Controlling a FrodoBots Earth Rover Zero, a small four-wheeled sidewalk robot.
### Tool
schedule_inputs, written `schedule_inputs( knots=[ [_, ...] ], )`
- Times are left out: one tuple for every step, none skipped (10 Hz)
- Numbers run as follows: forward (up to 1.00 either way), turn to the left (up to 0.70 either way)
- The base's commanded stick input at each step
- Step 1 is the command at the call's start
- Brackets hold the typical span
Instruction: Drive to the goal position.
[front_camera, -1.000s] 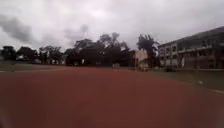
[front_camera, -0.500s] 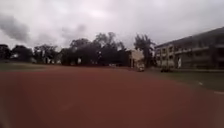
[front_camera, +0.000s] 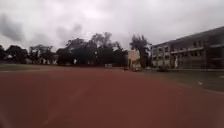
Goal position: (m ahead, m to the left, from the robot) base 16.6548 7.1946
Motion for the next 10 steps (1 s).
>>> schedule_inputs(
  knots=[
    [0.50,0.00],
    [0.50,0.00],
    [0.50,0.00],
    [0.50,0.00],
    [0.50,0.00],
    [0.50,0.00],
    [0.50,0.00],
    [0.50,0.00],
    [0.50,0.00],
    [0.50,0.00]
  ],
)
